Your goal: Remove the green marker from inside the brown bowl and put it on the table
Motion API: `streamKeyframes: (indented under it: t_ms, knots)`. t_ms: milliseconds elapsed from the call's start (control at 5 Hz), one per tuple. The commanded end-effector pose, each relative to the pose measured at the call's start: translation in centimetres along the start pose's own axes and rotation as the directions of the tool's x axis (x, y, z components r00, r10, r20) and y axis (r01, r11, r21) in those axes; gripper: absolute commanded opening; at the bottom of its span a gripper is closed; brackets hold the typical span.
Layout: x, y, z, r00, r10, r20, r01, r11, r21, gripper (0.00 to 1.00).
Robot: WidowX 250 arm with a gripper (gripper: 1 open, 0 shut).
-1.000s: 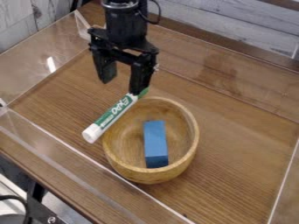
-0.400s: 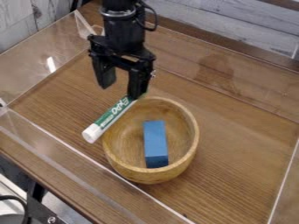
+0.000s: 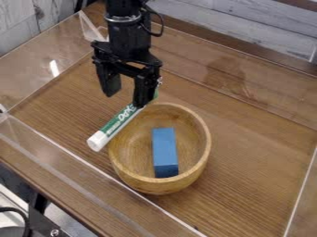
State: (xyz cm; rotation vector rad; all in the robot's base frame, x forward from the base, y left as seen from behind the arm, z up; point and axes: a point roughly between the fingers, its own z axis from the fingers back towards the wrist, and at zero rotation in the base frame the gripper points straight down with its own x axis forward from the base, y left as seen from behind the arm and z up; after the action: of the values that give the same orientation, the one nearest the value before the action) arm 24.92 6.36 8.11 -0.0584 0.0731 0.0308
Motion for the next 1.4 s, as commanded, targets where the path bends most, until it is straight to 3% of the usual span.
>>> streamKeyframes:
  t_ms: [0, 1200]
  knots:
    - [0.73, 0.51, 0.86, 0.999, 0.009, 0.045, -0.009, 1.0, 0.01, 1.0]
    - [1.59, 1.05, 0.88, 0.997, 0.018, 0.069, -0.018, 1.0, 0.007, 1.0]
